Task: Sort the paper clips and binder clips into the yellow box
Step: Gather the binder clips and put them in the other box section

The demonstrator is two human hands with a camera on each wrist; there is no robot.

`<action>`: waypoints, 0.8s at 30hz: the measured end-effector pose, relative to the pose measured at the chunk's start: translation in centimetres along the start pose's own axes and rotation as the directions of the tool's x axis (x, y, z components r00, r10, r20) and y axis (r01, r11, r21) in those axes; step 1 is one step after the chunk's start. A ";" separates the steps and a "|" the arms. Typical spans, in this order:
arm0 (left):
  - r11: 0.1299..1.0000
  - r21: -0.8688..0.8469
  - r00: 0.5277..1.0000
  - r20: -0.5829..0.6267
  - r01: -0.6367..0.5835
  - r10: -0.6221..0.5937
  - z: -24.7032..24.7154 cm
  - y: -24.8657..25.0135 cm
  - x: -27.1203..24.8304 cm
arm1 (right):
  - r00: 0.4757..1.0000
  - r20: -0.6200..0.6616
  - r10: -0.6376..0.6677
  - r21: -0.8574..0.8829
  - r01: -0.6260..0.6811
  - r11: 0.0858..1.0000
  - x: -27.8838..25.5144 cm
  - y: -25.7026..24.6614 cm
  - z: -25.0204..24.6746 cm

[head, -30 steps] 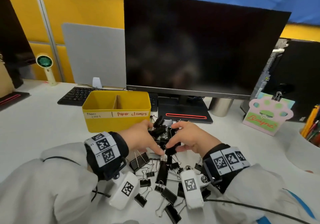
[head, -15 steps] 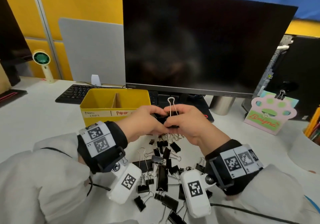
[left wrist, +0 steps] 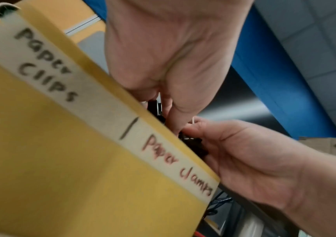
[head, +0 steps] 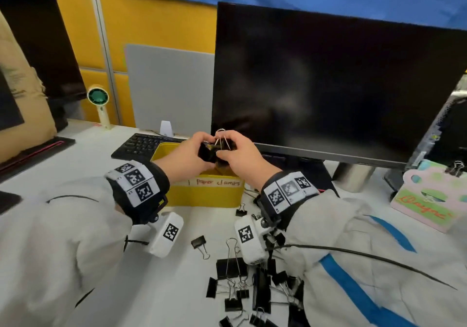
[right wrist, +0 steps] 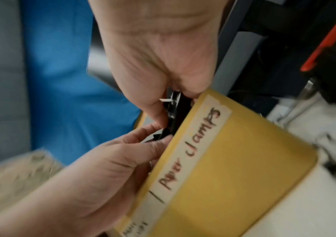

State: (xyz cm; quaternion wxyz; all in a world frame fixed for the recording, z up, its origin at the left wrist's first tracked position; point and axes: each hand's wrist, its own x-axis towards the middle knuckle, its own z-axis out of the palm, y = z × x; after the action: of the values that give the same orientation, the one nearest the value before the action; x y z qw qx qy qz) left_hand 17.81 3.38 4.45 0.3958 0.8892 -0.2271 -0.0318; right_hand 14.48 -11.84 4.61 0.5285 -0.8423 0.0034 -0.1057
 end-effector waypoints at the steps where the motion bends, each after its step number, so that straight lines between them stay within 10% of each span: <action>1: 0.999 0.047 1.000 0.018 -0.008 0.007 0.2 -0.5 0.1 | 0.999 0.010 -0.053 -0.124 0.054 0.991 0.3 0.3 0.1; 7: 0.884 0.467 0.999 0.050 -0.008 -0.018 1.3 -0.5 -0.2 | 0.993 0.118 -0.026 -0.497 0.082 0.864 0.3 1.7 0.1; 13: 0.815 0.561 0.982 0.181 -0.143 0.048 0.7 -0.9 -2.2 | 0.995 0.029 -0.099 -0.008 0.099 0.995 -1.2 1.5 -3.8; 18: 0.849 0.508 0.973 0.226 -0.146 0.032 0.1 -2.2 -2.2 | 0.968 -0.238 0.084 -0.047 -0.098 0.994 0.6 4.5 -4.6; 24: 0.865 0.491 0.981 0.193 -0.104 0.008 0.2 -2.4 -2.2 | 0.917 0.291 0.273 -0.571 -0.063 0.819 1.1 7.5 -2.7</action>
State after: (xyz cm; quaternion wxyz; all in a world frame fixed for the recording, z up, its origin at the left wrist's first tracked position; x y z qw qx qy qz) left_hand 16.72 5.62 2.30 0.1306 0.9474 -0.2890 -0.0429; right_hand 15.87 -17.71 -0.72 0.2625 -0.9593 0.0124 0.1034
